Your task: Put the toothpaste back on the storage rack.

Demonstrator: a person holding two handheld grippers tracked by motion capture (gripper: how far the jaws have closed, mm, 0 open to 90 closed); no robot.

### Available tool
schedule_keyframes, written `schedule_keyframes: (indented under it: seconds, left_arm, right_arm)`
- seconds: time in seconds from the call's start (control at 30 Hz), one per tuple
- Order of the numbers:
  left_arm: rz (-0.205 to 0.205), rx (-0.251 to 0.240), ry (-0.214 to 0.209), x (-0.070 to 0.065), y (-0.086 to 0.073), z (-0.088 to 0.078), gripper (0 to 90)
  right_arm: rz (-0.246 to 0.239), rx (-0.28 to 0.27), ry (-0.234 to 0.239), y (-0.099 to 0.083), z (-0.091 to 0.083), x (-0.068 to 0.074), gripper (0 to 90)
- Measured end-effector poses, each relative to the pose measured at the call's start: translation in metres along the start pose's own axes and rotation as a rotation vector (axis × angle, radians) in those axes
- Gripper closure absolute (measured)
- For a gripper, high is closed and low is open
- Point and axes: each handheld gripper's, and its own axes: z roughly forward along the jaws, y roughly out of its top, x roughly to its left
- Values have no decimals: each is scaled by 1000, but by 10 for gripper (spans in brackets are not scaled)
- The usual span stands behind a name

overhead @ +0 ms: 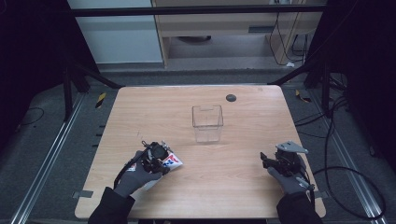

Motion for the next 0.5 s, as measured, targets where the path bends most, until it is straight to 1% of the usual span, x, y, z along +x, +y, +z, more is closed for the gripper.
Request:
schedule_keyframes:
  seconds: [0.1,0.33,0.43,0.5]
  left_arm:
    - [-13,-34,4,1,-2,-6,711]
    - [-43,-187,7,2,-3,-38,723]
    - [-48,-255,31,1,-3,-50,724]
    - [-59,-299,47,1,-3,-57,726]
  right_arm:
    - [-1,-3,-1,0,-1,0,281]
    - [3,-5,-3,0,-2,-1,281]
    - [3,-6,-4,0,-1,-1,281]
    - [3,-6,-5,0,-1,-1,281]
